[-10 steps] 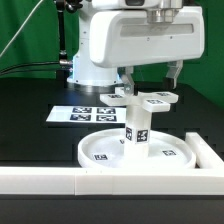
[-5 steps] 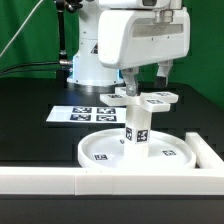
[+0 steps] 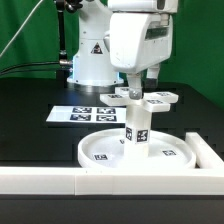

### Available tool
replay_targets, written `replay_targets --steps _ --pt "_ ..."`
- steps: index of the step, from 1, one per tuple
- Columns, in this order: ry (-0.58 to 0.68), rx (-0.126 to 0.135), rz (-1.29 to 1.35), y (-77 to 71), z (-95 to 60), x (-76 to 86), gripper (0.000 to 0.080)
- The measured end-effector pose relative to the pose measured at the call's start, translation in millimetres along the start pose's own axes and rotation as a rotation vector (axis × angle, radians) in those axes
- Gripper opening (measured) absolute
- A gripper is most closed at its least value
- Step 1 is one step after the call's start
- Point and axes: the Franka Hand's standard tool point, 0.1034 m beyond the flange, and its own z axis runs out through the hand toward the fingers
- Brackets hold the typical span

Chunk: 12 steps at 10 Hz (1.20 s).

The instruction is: Assemble round table

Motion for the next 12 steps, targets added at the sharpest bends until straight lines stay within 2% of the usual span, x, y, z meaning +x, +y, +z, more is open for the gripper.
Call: replay_targets --steps 9,11,12 --pt "-0.017 0.019 0.011 -1.7 13.3 -9.8 0.0649" --pt "-0.017 0.019 0.012 -1.4 13.2 -10.2 0.0442" --pt "-0.017 0.019 0.028 -1.5 13.2 -10.3 0.0442"
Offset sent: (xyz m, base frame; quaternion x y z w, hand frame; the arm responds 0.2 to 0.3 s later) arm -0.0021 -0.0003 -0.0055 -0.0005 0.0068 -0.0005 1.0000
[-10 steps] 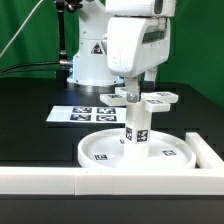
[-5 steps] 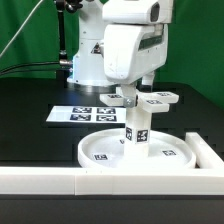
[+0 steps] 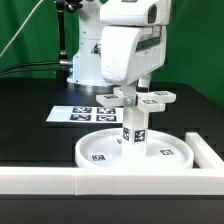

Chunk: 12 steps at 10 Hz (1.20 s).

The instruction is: Assemble round table

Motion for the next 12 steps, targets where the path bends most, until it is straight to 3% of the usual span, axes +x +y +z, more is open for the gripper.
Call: replay_targets --steps 4,7,12 --pt "0.001 0.002 0.177 -0.6 0.5 -0.1 0.0442" --pt "0.009 0.002 0.619 -3.1 1.1 2.4 0.0443" --pt "0.019 -0.002 1.012 -3.4 1.1 5.2 0.0443"
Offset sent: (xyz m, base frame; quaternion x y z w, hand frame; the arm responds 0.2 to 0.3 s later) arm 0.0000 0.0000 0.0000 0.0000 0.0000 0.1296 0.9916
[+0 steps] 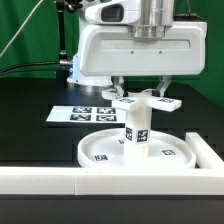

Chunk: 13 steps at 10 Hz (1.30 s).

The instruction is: Assemble round table

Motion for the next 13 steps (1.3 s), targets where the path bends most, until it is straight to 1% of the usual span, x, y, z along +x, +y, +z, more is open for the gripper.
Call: replay_targets --steps 4,5,8,10,13 --pt "0.000 0.002 0.261 -0.1 0.2 0.0 0.0443" --pt "-0.001 0.020 0.369 -0.3 0.2 0.0 0.0445" --pt "-0.001 0.037 0.696 -0.6 0.0 -0.3 0.0445" --pt "-0.005 0.044 0.857 -0.4 0.0 -0.3 0.0445" --pt "-0.022 0.070 1.158 0.6 -0.2 0.1 0.0445"
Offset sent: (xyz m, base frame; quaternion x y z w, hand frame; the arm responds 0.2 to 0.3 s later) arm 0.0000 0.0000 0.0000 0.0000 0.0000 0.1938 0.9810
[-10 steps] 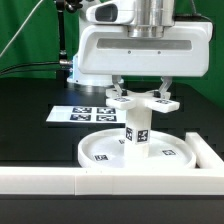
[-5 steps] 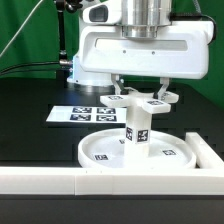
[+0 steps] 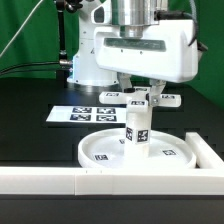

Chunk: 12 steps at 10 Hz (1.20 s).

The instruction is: Assemble round table

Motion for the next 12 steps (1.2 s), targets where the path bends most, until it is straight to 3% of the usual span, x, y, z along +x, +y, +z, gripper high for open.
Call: replay_targets --steps 3,7,8,12 --pt "0.000 0.000 0.257 -0.2 0.0 -0.1 0.0445" --pt "-0.003 0.002 0.349 -0.5 0.1 -0.1 0.0445" --pt "-0.008 -0.001 0.317 -1.3 -3.1 -0.3 0.0602" --pt "-0.046 0.022 0.275 -9.2 -25.9 -7.1 0.0645"
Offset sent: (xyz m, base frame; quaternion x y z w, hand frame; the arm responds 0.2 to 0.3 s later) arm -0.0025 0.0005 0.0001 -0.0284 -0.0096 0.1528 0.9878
